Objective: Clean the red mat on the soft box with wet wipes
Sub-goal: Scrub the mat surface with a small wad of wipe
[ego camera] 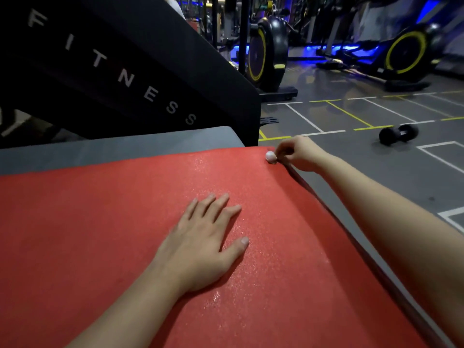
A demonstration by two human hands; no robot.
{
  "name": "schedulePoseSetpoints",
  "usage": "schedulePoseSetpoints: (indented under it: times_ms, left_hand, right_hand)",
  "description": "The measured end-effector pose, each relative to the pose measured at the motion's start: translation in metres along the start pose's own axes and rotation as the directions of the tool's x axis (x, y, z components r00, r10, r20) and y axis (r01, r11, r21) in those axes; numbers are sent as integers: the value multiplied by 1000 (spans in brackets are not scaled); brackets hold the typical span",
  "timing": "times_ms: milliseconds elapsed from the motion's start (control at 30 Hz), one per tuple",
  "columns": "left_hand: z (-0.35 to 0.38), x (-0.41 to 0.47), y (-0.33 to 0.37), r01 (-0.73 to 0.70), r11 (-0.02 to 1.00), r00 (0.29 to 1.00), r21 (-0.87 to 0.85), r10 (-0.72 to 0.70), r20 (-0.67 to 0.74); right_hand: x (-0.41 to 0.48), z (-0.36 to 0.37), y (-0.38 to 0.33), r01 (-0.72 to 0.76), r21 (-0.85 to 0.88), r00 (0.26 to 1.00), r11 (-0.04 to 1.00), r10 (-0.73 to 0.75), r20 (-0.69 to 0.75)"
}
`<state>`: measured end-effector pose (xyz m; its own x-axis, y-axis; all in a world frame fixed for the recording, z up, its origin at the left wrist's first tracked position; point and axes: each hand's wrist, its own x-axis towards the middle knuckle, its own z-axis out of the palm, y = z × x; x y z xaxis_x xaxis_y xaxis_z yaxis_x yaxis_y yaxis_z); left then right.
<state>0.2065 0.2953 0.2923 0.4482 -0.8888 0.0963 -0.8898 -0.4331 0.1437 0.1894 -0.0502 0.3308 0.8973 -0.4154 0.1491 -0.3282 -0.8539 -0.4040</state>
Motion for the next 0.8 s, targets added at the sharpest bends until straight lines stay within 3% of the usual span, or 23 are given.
schedulePoseSetpoints:
  times_ms: [200,333,500,800]
  left_hand:
    - [-3,4,-2,7,1000,1000,-24,-6,16]
    - [-2,4,-1,12,999,1000,-40,-11,25]
    - [-6,2,0,19,999,999,-35,-18,35]
    - [-6,0,2,25,999,1000,-36,-24,18]
  right_hand:
    - [-11,19,5,-53,62,974,997,66,-216]
    - [-41,24,3,-110,65,966,992,122,-230]
    - [-145,7,3,-82,5,971,997,81,-225]
    - [-266,-15,-14,-264,100,948,959,277,-154]
